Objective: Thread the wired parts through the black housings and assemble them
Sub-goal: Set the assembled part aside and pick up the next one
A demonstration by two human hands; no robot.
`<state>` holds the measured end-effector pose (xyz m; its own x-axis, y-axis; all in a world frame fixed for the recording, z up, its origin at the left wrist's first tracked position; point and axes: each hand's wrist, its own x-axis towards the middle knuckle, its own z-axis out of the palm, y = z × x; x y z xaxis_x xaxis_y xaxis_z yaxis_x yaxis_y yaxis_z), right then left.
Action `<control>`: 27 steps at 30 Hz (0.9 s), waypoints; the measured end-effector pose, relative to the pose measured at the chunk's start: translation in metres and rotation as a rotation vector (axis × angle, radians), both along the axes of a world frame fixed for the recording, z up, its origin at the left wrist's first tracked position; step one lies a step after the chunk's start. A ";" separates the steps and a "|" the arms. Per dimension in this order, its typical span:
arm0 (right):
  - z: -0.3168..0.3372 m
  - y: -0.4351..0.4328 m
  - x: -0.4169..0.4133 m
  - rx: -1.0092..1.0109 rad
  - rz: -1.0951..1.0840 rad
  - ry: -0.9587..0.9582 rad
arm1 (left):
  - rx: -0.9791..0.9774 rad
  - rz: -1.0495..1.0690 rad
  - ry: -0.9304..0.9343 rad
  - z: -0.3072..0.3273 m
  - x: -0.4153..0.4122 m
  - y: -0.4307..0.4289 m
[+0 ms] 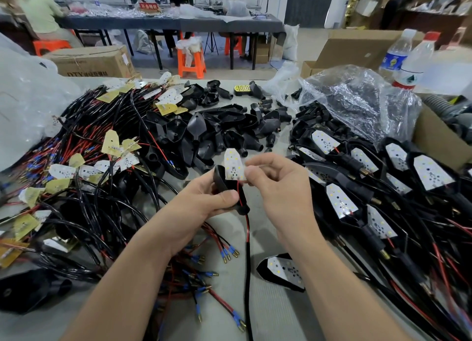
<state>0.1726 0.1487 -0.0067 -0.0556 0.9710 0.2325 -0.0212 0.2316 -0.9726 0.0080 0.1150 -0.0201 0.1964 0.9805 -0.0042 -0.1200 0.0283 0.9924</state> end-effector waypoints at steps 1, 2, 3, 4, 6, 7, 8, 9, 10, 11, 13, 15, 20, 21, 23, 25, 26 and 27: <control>0.001 0.000 -0.001 0.005 0.043 0.031 | 0.010 -0.001 -0.012 0.000 0.000 0.000; 0.002 0.000 0.000 0.004 0.090 0.046 | 0.014 0.006 -0.027 0.001 -0.001 0.001; 0.003 0.000 0.000 0.005 0.132 0.039 | 0.013 0.017 -0.041 0.001 -0.002 0.001; 0.003 0.000 0.001 0.008 0.166 0.021 | 0.011 0.029 -0.051 0.001 -0.003 0.002; 0.003 0.000 0.001 -0.005 0.209 0.004 | 0.019 0.036 -0.048 0.001 -0.006 0.003; 0.003 -0.001 0.000 -0.023 0.214 0.003 | 0.024 0.035 -0.041 0.001 -0.006 0.003; 0.001 -0.001 -0.001 -0.032 0.193 -0.014 | 0.028 0.032 -0.034 0.001 -0.006 0.002; 0.000 -0.001 -0.002 -0.023 0.146 -0.045 | 0.034 0.025 -0.029 0.001 -0.005 0.002; -0.001 0.000 -0.003 0.001 0.102 -0.074 | 0.039 0.012 -0.026 0.001 -0.005 0.001; -0.002 0.001 -0.003 0.025 0.082 -0.082 | 0.044 -0.004 -0.026 0.002 -0.004 0.000; -0.002 0.004 -0.001 0.044 0.096 -0.075 | 0.048 -0.029 -0.040 0.004 -0.006 0.000; -0.001 0.006 0.002 0.050 0.099 -0.082 | 0.038 -0.025 -0.081 0.006 -0.011 0.000; 0.001 0.007 0.007 0.066 0.211 -0.195 | 0.008 -0.022 -0.110 0.008 -0.016 -0.001; 0.002 0.006 0.008 0.077 0.226 -0.273 | -0.006 -0.030 -0.097 0.008 -0.016 -0.002; 0.002 0.006 0.009 0.115 0.146 -0.416 | -0.048 -0.034 -0.104 0.008 -0.013 -0.003; 0.000 0.004 0.007 0.154 -0.024 -0.530 | -0.079 -0.006 -0.142 0.008 -0.009 -0.002; 0.000 0.002 0.005 0.161 -0.107 -0.574 | -0.082 0.025 -0.148 0.009 -0.006 -0.001; -0.001 0.000 0.003 0.160 -0.158 -0.594 | -0.080 0.076 -0.144 0.008 -0.002 0.000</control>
